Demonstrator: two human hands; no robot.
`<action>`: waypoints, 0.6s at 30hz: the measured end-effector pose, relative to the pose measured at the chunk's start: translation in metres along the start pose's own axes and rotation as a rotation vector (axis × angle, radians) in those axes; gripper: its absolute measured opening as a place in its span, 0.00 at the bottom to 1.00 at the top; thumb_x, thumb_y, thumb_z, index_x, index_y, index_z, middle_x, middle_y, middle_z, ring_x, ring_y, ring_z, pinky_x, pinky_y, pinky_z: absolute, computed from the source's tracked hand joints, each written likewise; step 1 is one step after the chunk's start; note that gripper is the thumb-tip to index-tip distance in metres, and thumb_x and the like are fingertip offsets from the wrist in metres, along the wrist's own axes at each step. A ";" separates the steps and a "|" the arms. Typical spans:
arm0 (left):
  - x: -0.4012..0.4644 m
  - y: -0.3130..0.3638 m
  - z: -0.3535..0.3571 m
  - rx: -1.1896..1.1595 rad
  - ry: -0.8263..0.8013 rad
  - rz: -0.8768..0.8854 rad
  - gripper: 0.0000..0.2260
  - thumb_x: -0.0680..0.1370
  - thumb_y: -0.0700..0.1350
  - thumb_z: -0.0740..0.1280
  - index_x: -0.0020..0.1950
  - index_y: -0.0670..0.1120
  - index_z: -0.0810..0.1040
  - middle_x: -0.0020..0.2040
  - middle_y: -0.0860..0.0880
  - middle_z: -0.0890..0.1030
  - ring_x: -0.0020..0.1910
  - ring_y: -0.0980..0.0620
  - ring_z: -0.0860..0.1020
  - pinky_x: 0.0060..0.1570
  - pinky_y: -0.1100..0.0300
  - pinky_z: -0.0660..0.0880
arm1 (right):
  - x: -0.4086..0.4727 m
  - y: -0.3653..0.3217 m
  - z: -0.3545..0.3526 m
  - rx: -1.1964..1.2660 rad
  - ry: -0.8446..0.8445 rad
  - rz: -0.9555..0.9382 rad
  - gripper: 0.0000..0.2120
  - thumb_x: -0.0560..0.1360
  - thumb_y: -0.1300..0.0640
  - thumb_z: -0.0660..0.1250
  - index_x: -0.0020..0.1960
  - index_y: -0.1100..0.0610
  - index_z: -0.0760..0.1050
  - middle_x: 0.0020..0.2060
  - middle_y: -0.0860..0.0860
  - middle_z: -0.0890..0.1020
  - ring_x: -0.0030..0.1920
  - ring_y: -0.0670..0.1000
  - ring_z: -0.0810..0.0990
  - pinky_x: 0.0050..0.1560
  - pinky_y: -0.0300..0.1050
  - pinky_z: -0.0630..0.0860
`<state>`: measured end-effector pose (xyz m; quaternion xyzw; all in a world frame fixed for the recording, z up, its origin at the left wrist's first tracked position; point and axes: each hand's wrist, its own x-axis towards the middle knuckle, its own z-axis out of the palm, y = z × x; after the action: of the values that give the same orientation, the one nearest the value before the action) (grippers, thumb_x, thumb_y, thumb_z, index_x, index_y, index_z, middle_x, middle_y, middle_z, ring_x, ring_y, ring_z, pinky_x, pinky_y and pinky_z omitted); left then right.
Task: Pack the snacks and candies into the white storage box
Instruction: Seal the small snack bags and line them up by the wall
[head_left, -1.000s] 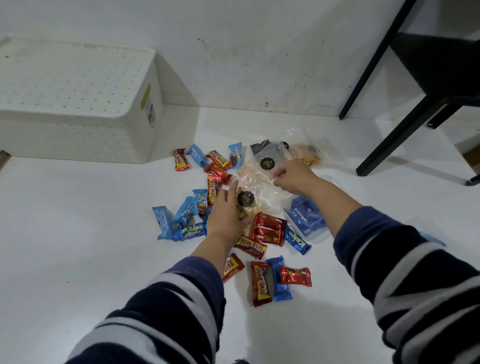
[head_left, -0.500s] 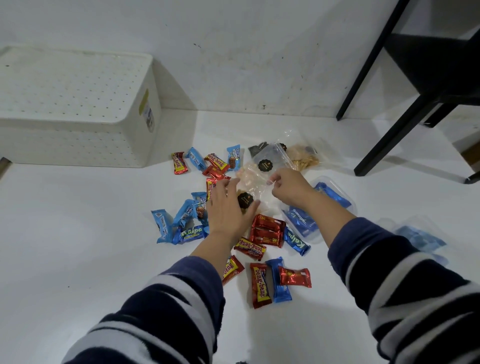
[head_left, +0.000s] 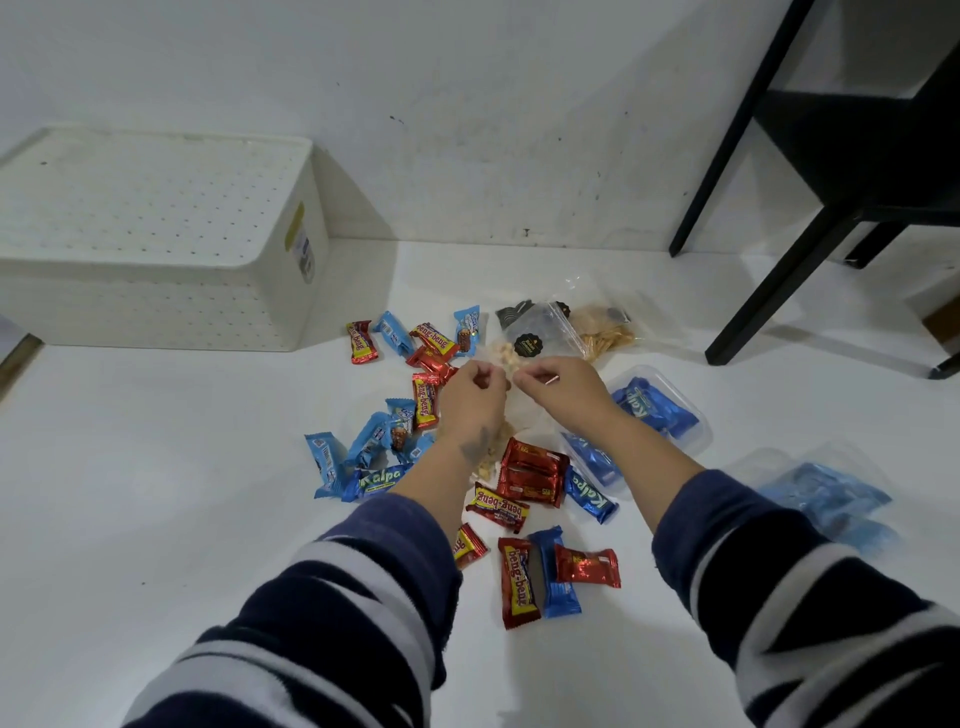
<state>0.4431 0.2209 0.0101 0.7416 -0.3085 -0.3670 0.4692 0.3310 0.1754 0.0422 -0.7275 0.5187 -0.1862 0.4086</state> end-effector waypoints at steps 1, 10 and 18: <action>0.000 -0.001 -0.001 -0.011 -0.012 -0.001 0.07 0.78 0.47 0.62 0.43 0.49 0.78 0.42 0.49 0.82 0.41 0.49 0.80 0.44 0.53 0.79 | 0.000 -0.001 0.001 0.010 0.017 0.003 0.09 0.75 0.57 0.69 0.52 0.59 0.83 0.48 0.52 0.84 0.46 0.45 0.78 0.50 0.38 0.73; -0.008 0.000 -0.001 0.071 -0.054 0.014 0.08 0.80 0.46 0.62 0.42 0.50 0.77 0.46 0.49 0.82 0.41 0.53 0.78 0.46 0.56 0.76 | 0.016 0.001 0.004 -0.239 0.019 0.111 0.09 0.77 0.57 0.63 0.39 0.57 0.77 0.41 0.54 0.81 0.45 0.53 0.78 0.50 0.46 0.75; -0.003 -0.028 -0.009 0.423 0.067 0.201 0.11 0.78 0.47 0.65 0.60 0.52 0.74 0.63 0.48 0.71 0.64 0.49 0.68 0.62 0.56 0.67 | 0.023 0.001 0.005 -0.216 -0.008 0.084 0.08 0.79 0.55 0.60 0.49 0.55 0.76 0.47 0.54 0.81 0.48 0.56 0.79 0.51 0.52 0.77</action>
<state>0.4527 0.2379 -0.0123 0.8007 -0.4351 -0.2206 0.3477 0.3429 0.1565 0.0346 -0.7456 0.5643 -0.1089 0.3374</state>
